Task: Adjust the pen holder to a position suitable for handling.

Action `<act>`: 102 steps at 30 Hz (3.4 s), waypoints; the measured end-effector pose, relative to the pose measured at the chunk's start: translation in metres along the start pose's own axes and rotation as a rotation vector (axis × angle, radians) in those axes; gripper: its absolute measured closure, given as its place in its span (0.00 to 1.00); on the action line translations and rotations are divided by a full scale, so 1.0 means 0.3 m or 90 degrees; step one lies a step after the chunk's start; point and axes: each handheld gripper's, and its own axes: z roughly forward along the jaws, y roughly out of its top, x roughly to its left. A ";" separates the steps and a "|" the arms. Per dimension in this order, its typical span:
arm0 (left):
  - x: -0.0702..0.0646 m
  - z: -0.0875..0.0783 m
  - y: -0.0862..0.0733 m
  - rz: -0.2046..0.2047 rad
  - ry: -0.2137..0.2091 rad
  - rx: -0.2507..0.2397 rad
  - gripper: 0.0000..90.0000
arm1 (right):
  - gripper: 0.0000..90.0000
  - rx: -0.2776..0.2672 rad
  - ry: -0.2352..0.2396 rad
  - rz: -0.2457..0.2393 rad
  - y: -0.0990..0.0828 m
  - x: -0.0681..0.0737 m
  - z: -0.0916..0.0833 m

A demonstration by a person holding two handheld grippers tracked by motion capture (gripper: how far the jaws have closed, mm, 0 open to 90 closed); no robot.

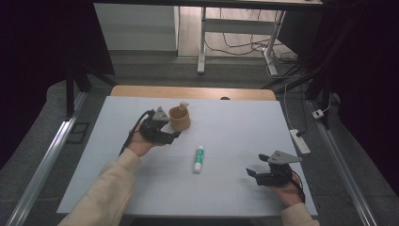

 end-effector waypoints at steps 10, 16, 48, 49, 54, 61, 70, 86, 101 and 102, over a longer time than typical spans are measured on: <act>0.085 0.131 0.086 0.003 -0.005 0.038 0.38 | 0.23 0.008 0.001 0.001 -0.004 -0.003 0.002; 0.102 0.166 0.095 0.006 -0.008 0.047 0.44 | 0.23 0.008 0.003 0.003 -0.006 -0.004 0.004; 0.130 0.254 0.104 0.074 -0.019 0.115 0.89 | 0.22 0.018 0.004 0.000 -0.012 -0.005 0.009; 0.127 0.257 0.106 0.078 -0.019 0.118 0.91 | 0.22 0.019 0.004 0.000 -0.012 -0.005 0.009; 0.134 0.261 0.110 0.072 -0.024 0.123 0.92 | 0.22 0.021 0.003 0.000 -0.013 -0.006 0.007; 0.143 0.255 0.108 0.069 -0.031 0.119 0.92 | 0.22 0.021 0.005 -0.001 -0.014 -0.007 0.009; 0.141 0.225 0.104 0.088 -0.035 0.131 0.92 | 0.22 0.019 0.004 0.000 -0.014 -0.009 0.008; 0.085 0.074 0.079 0.109 -0.059 0.114 0.92 | 0.22 0.014 0.002 0.000 -0.013 -0.005 0.006; -0.003 0.013 0.004 0.136 -0.081 0.114 0.92 | 0.22 0.016 0.001 -0.001 -0.013 -0.002 0.008; -0.009 0.015 0.002 0.138 -0.084 0.115 0.92 | 0.22 0.019 0.001 -0.001 -0.013 -0.002 0.007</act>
